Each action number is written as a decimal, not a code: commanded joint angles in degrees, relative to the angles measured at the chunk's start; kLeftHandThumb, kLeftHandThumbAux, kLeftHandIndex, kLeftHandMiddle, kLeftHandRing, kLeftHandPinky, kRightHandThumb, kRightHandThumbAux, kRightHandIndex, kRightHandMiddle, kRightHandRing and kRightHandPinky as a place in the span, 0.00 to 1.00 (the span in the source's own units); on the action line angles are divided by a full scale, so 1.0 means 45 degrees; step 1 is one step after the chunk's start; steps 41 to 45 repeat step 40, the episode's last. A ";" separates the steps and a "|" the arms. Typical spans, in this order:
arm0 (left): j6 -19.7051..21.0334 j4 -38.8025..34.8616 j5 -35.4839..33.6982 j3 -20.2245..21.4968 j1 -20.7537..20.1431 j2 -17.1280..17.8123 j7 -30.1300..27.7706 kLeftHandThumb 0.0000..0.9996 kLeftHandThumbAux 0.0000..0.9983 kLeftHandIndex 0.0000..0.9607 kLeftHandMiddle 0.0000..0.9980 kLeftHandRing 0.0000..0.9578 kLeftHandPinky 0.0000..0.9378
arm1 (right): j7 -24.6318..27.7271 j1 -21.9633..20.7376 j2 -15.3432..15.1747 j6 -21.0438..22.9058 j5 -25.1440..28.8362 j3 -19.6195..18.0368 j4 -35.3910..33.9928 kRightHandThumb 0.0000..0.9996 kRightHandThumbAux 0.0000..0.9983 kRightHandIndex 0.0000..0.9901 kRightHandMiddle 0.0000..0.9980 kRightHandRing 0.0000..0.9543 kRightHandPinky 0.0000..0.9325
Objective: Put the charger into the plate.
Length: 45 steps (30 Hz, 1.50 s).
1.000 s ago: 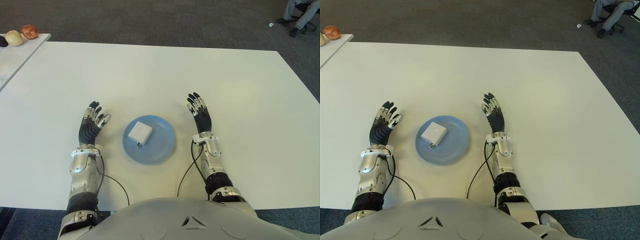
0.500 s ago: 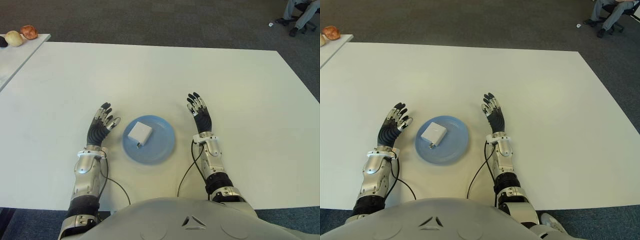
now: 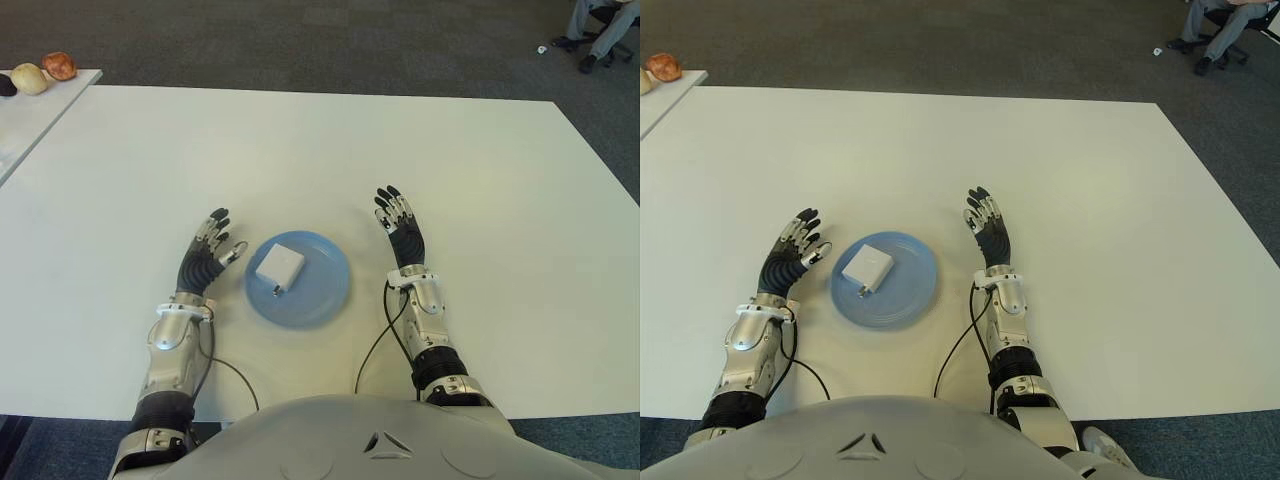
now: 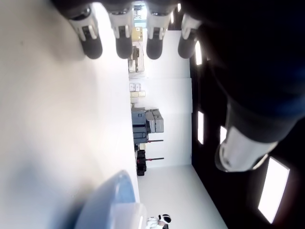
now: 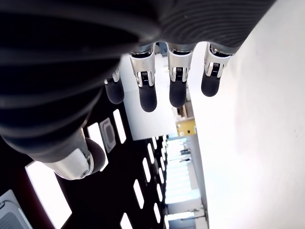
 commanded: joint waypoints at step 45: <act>-0.0867 0.3258 0.0427 -0.0081 -0.0822 -0.0391 0.1156 0.00 0.59 0.02 0.04 0.04 0.07 | 0.0015 0.0434 0.0085 0.0336 -0.0104 -0.0308 0.1401 0.00 0.61 0.12 0.16 0.11 0.07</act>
